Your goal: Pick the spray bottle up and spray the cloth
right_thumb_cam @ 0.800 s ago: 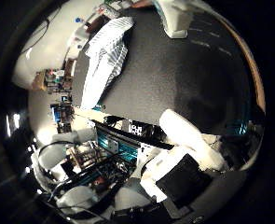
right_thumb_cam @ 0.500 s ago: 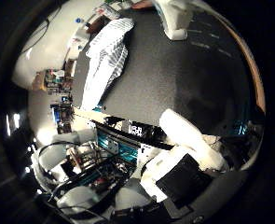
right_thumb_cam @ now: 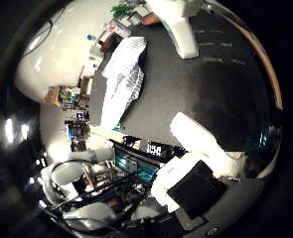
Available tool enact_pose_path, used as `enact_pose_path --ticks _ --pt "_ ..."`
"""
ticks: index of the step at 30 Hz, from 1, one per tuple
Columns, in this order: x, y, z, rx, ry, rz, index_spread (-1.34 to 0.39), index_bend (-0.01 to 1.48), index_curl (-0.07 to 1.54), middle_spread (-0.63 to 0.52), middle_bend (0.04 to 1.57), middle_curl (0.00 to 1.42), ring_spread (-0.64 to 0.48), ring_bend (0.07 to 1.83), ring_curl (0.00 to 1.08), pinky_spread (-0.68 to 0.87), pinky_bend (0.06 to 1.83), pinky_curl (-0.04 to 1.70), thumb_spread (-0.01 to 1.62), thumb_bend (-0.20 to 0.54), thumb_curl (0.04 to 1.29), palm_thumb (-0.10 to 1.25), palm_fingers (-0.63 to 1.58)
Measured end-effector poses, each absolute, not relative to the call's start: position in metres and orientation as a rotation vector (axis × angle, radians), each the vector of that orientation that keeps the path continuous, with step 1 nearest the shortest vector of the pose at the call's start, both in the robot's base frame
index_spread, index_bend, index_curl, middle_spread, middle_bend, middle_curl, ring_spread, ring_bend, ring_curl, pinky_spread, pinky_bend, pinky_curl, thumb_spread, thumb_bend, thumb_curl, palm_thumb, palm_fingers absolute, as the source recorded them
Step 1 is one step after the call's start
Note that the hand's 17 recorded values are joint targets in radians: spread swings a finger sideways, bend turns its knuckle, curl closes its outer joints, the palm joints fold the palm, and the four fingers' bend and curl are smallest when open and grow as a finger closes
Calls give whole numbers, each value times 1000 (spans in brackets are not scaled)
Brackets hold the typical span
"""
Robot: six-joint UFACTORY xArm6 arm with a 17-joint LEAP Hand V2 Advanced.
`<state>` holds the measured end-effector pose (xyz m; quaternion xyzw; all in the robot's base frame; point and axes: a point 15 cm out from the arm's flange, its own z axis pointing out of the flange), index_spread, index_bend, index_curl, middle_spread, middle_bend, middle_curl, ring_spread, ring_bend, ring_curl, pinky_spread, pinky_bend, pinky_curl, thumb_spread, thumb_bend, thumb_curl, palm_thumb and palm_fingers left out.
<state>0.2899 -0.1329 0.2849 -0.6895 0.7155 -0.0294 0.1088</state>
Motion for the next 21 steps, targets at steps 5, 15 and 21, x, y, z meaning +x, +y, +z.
enact_pose_path --ticks 5,15,21 --pt "292 -148 291 -1870 2064 -93 -259 134 275 60 230 356 161 275 229 401 272 323 1204 -17 348 730 212" --pt "309 -168 308 -1771 1973 -129 -228 157 260 91 256 363 168 297 245 396 316 326 1194 -30 315 604 156" --pt "318 -177 307 -1741 1932 -124 -198 156 273 133 217 349 188 250 238 398 315 322 1157 -29 277 490 101"
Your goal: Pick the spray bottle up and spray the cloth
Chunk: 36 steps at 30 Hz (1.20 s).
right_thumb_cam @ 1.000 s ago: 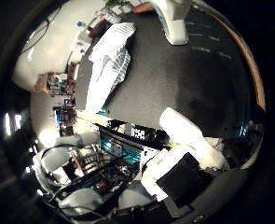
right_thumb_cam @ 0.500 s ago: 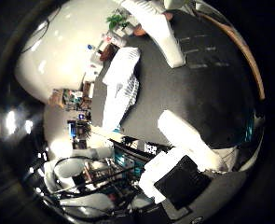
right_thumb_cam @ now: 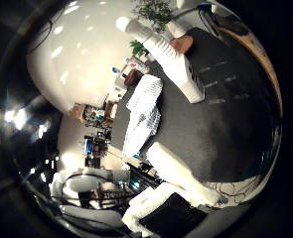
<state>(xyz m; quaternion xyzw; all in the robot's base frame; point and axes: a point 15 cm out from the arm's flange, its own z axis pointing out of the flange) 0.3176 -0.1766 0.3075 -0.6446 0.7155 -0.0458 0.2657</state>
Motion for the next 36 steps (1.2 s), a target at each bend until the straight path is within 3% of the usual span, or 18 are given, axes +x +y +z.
enact_pose_path --ticks 11,36 --pt "344 -194 309 -1638 1849 -86 -167 150 260 188 195 337 190 263 259 372 339 326 1110 -23 256 396 61" --pt "419 -191 302 -1404 1665 -15 -184 139 247 156 209 340 153 313 272 322 361 324 1130 -20 262 440 63"
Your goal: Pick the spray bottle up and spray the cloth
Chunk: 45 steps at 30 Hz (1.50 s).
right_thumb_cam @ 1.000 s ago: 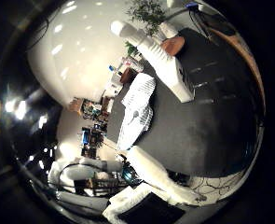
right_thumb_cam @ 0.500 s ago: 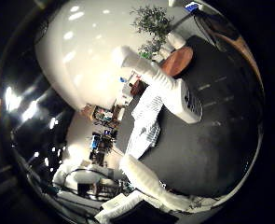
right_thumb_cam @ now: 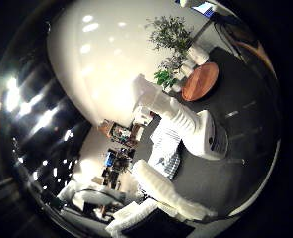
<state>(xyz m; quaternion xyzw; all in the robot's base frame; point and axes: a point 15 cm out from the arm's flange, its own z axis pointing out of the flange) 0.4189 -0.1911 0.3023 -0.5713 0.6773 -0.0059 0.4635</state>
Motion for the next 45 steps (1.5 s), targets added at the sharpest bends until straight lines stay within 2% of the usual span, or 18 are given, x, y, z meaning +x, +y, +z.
enact_pose_path --ticks 5,23,29,33,39,45 --pt "425 -164 301 -1397 1615 56 -219 145 242 130 211 341 132 311 270 305 369 326 1129 -20 265 449 43" --pt "455 -114 299 -1416 1546 153 -180 144 243 198 238 341 154 312 268 297 361 320 1093 -22 273 465 54" --pt "466 -92 293 -1411 1517 198 -179 162 252 198 266 345 150 391 280 285 358 313 1085 -17 283 509 203" --pt "470 -86 291 -1393 1507 216 -198 165 265 152 282 350 105 456 283 247 360 303 1081 -17 295 566 325" --pt "477 -80 293 -1349 1485 230 -254 176 279 -14 394 390 -66 731 343 28 415 280 1093 -14 323 671 680" --pt "479 -79 294 -1311 1480 237 -358 209 339 -167 531 474 -202 883 411 -336 744 339 1088 -12 362 759 1090"
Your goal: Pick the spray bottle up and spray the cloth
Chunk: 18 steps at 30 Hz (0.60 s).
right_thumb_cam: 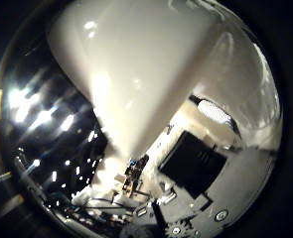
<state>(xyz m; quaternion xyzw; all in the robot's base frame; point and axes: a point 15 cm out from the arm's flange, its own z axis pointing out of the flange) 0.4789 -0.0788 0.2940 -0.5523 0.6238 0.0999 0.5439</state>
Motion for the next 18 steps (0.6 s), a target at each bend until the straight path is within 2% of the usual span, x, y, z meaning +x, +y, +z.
enact_pose_path --ticks 4,7,18 --pt "479 -77 294 -1295 1472 245 -394 321 433 -198 676 547 -211 958 454 -439 873 395 1072 -15 389 802 1201" --pt "480 -77 298 -1277 1462 245 -393 433 514 -195 786 594 -199 1025 482 -454 936 432 1063 -17 405 818 1244" --pt "481 -72 307 -1249 1425 262 -290 822 728 -118 1108 649 -177 1215 547 -316 1144 587 1075 -15 469 849 1254"
